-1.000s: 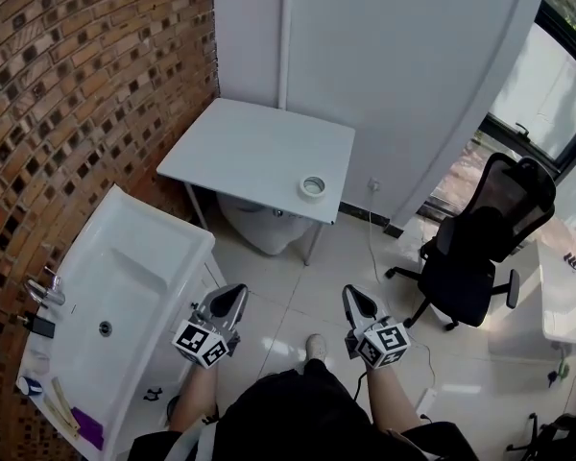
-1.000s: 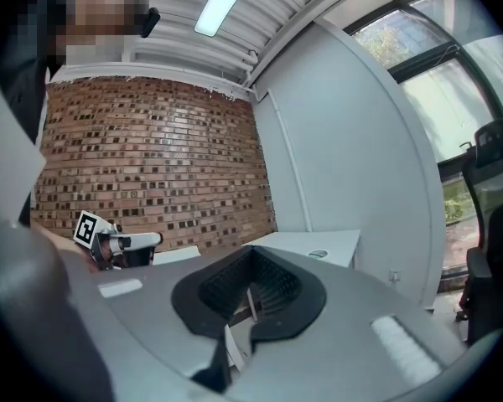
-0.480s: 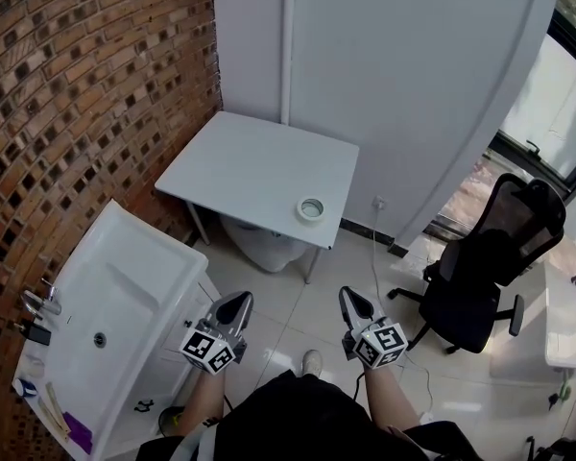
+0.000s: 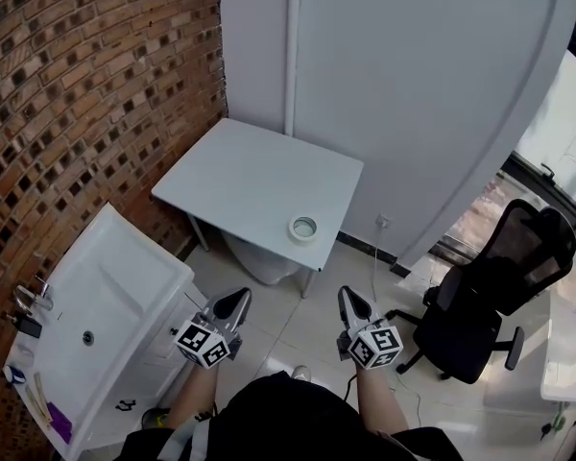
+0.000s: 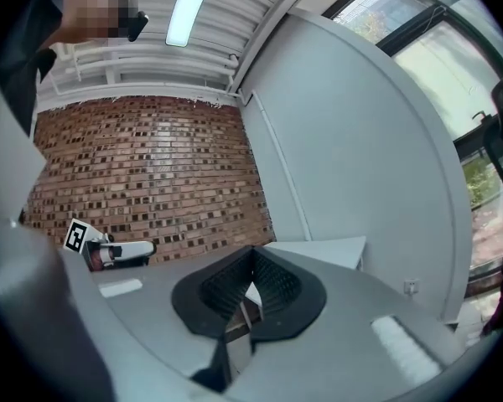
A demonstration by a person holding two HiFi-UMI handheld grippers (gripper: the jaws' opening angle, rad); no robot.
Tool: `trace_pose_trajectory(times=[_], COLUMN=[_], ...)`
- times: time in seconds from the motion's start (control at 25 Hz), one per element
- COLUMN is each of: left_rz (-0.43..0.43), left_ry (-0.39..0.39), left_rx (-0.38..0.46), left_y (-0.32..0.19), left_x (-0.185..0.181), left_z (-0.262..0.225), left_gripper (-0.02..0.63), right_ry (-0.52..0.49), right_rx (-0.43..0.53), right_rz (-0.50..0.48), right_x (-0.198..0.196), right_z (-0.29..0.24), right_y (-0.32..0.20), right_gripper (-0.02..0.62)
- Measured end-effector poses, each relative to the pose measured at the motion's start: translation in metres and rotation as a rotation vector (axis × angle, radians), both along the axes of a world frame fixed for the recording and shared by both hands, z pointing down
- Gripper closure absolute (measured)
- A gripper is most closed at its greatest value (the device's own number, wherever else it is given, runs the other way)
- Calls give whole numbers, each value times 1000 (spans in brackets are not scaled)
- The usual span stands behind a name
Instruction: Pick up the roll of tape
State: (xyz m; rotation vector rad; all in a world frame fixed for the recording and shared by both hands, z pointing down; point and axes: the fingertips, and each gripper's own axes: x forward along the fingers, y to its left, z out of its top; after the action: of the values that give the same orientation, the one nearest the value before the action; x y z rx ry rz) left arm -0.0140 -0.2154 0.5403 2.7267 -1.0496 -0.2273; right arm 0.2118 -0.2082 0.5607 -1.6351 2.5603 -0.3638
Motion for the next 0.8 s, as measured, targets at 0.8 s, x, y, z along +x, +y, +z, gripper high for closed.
trace_pose_trajectory(times=[0.8], left_rz=[-54], left_ry=[-37], left_rx=[-37], left_y=[-63], left_x=[53], left_z=[10], left_gripper=[604], right_ry=[40], right_rx=[-46], right_rz=[-151], right_x=[41], right_z=[25], right_y=[-59], right_gripper=[589])
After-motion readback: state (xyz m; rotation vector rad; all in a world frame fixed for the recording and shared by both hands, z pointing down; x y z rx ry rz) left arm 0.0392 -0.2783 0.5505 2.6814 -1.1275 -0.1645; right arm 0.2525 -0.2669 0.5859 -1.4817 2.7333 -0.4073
